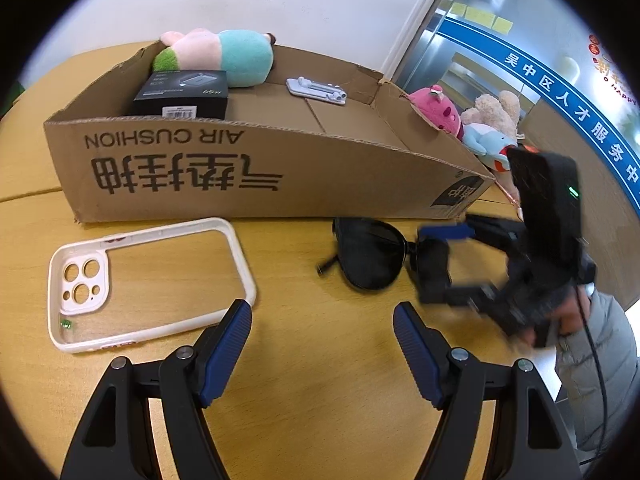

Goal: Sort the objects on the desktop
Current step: 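Move both grippers to the black sunglasses and grasp them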

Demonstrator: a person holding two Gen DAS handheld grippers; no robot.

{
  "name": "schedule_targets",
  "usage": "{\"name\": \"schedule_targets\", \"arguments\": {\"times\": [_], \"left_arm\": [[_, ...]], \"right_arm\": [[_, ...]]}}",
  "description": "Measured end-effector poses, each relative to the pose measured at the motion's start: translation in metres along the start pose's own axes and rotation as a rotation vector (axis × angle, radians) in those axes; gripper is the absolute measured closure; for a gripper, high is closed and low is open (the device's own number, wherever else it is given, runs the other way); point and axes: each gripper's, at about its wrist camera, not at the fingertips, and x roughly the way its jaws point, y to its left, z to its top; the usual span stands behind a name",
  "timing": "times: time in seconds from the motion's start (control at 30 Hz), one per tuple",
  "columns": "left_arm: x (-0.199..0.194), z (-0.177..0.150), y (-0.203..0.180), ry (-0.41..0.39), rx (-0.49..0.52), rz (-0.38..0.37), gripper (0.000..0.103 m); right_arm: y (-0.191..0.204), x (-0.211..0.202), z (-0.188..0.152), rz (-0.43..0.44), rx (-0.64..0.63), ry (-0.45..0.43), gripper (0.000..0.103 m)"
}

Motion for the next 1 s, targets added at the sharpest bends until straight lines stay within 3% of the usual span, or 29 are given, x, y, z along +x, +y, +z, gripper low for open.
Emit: {"name": "schedule_targets", "arguments": {"times": [0.1,0.17,0.3,0.5,0.57,0.7,0.8,0.83,0.93,0.97,1.0], "left_arm": [[0.000,0.000,0.003,0.005,0.002,0.019,0.030],[0.002,0.003,0.004,0.006,-0.005,0.004,0.030],[0.014,0.009,0.005,0.035,-0.035,-0.058,0.030],[0.035,0.018,0.002,0.081,-0.112,-0.201,0.030],[0.041,0.020,-0.002,0.085,-0.124,-0.235,0.030],[0.053,0.022,-0.015,0.119,-0.112,-0.264,0.032],[0.057,0.019,-0.023,0.142,-0.109,-0.294,0.040],[0.059,0.018,-0.025,0.162,-0.113,-0.315,0.052],[0.058,0.015,-0.032,0.161,-0.090,-0.272,0.056],[0.056,0.014,-0.031,0.157,-0.097,-0.260,0.064],[0.055,0.014,-0.029,0.150,-0.108,-0.254,0.066]], "right_arm": [[0.031,-0.005,-0.015,0.100,-0.060,0.015,0.006],[0.044,-0.013,-0.022,0.070,-0.088,-0.003,0.006],[0.044,-0.011,-0.024,-0.019,0.003,-0.025,0.006],[0.056,-0.002,-0.035,-0.135,0.042,-0.042,0.037],[0.059,-0.005,-0.039,-0.173,0.064,-0.047,0.057],[0.064,-0.010,-0.046,-0.183,0.123,-0.065,0.060],[0.062,-0.013,-0.050,-0.159,0.206,-0.088,0.065],[0.061,-0.014,-0.051,-0.146,0.230,-0.100,0.067],[0.064,-0.011,-0.051,-0.112,0.252,-0.117,0.069],[0.066,-0.011,-0.051,-0.109,0.248,-0.118,0.069],[0.068,-0.011,-0.051,-0.114,0.243,-0.119,0.069]]}}
